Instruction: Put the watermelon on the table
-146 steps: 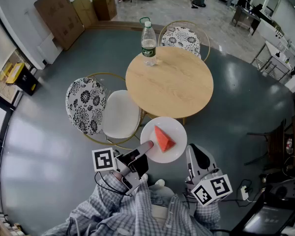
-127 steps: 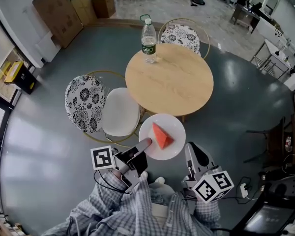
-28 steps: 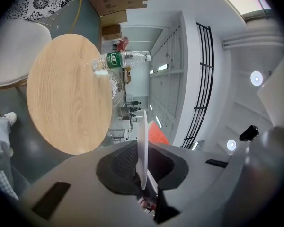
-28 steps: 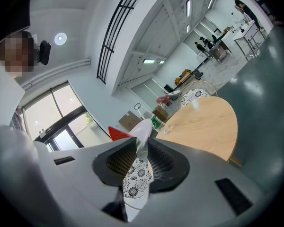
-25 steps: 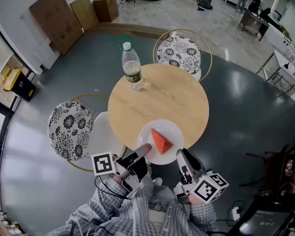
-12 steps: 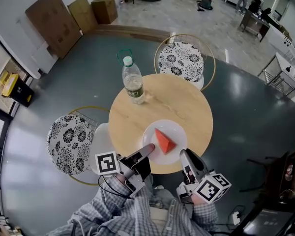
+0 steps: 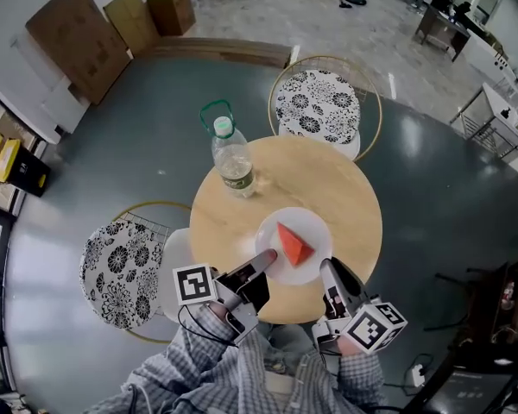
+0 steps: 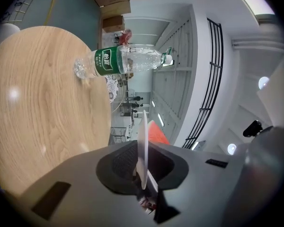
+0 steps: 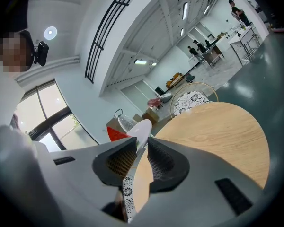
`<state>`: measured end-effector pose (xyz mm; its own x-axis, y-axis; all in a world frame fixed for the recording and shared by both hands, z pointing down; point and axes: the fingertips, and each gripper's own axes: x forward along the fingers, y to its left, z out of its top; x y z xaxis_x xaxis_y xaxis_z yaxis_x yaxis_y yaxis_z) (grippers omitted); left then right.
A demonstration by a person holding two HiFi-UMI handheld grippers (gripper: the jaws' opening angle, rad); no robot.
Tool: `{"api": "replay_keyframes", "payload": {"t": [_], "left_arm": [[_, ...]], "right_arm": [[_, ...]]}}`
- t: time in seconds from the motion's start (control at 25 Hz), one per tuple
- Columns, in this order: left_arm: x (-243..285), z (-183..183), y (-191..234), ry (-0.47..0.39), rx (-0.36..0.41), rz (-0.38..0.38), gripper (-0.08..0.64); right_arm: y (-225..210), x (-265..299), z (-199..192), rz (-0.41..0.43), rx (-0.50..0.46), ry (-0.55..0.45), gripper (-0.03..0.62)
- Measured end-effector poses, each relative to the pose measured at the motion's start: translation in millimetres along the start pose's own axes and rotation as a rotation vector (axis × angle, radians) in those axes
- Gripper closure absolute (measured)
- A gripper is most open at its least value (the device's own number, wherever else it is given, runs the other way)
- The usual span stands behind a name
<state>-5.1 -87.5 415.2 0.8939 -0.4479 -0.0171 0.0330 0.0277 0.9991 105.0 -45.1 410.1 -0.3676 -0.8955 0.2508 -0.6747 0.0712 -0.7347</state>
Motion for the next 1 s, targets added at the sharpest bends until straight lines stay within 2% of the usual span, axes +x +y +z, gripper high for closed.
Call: {"api": "replay_keyframes", "payload": {"t": [0.4, 1.0], "left_arm": [[32.8, 30.3, 26.8, 0.006, -0.010, 0.022, 0.520], [95.4, 69.5, 59.8, -0.105, -0.013, 0.053, 0.520]], "right_arm": [[-33.8, 36.5, 13.1, -0.055, 0.001, -0.001, 0.515], [-95.0, 97.3, 49.8, -0.046, -0.002, 0.109, 0.517]]}}
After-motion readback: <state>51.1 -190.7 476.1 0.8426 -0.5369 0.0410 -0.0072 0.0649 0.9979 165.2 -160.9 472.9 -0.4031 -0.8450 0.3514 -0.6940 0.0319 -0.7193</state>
